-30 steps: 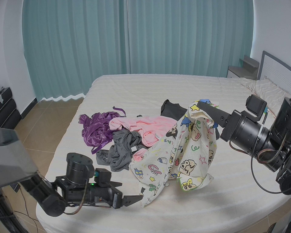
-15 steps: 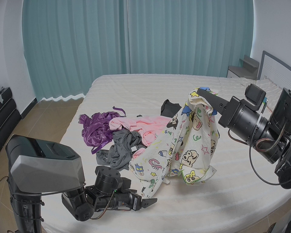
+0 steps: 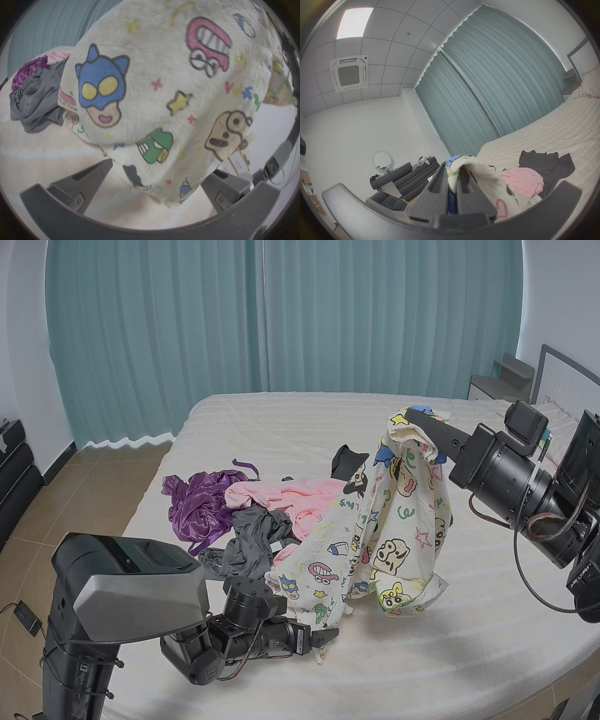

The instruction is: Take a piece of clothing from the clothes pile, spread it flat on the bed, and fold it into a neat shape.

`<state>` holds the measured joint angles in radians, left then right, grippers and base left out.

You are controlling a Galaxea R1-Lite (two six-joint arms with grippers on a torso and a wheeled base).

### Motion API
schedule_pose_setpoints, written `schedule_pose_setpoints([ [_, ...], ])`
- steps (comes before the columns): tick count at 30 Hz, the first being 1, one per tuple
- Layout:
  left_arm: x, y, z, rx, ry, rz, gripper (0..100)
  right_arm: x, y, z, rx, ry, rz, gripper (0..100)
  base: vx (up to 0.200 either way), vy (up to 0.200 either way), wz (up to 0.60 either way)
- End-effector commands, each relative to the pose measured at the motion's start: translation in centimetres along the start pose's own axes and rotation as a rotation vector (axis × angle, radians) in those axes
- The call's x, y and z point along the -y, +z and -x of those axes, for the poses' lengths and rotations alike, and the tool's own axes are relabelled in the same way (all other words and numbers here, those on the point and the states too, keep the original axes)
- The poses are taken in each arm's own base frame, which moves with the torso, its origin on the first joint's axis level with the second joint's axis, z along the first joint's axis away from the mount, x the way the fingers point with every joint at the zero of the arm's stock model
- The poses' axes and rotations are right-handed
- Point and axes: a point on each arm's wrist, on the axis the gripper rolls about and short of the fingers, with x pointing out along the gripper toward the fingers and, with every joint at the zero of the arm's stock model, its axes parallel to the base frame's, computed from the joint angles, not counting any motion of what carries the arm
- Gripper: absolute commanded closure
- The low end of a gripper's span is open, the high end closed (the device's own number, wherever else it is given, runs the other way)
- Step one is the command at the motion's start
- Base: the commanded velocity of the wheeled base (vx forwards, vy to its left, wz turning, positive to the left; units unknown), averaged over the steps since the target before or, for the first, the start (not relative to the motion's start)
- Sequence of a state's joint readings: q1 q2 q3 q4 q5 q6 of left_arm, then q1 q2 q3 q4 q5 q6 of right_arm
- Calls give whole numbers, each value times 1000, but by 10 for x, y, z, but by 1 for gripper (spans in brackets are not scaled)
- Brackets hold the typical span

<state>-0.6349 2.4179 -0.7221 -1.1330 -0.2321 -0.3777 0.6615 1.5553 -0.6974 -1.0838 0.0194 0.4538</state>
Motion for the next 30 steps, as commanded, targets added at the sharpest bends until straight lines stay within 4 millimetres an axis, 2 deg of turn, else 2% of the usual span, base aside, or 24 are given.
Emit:
schedule_pose_setpoints([
  [1, 3, 7, -17, 52, 13, 62, 100, 3, 0, 1, 3, -10, 1, 100, 0, 0, 0],
  [6, 8, -6, -9, 11, 32, 108, 100, 16, 1, 5, 0, -57, -15, 100, 0, 0, 0],
  [11, 9, -2, 19, 39, 46, 156, 100, 30, 0, 10, -6, -116, -64, 100, 0, 0, 0],
  [15, 24, 31, 56, 194, 52, 286, 100, 49, -9, 18, -39, -196, -74, 100, 0, 0, 0],
  [17, 39, 55, 83, 304, 26, 352, 100, 61, -21, 22, -78, -247, -117, 100, 0, 0, 0],
  [18, 39, 55, 83, 304, 26, 352, 100, 61, -21, 22, -78, -247, -117, 100, 0, 0, 0],
  [19, 49, 72, 103, 393, 10, 372, 100, 67, -29, 22, -100, -274, -159, 100, 0, 0, 0],
  [20, 51, 75, 108, 410, 7, 371, 100, 68, -30, 22, -102, -280, -165, 100, 0, 0, 0],
  [22, 68, 102, 139, 548, 5, 370, 100, 78, -34, 21, -98, -329, -225, 100, 0, 0, 0],
  [23, 74, 112, 149, 594, -2, 370, 100, 79, -34, 20, -93, -334, -244, 100, 0, 0, 0],
  [24, 76, 114, 151, 602, -4, 370, 100, 79, -35, 20, -94, -335, -249, 100, 0, 0, 0],
  [26, 95, 151, 179, 714, 9, 382, 100, 80, -36, 15, -88, -336, -276, 100, 0, 0, 0],
  [28, 107, 172, 195, 771, 35, 396, 100, 73, -20, 10, -17, -306, -265, 100, 0, 0, 0],
  [29, 107, 172, 195, 771, 35, 396, 100, 73, -20, 10, -17, -306, -265, 100, 0, 0, 0],
  [30, 117, 187, 210, 814, 40, 402, 100, 56, 11, 7, 82, -235, -251, 100, 0, 0, 0],
])
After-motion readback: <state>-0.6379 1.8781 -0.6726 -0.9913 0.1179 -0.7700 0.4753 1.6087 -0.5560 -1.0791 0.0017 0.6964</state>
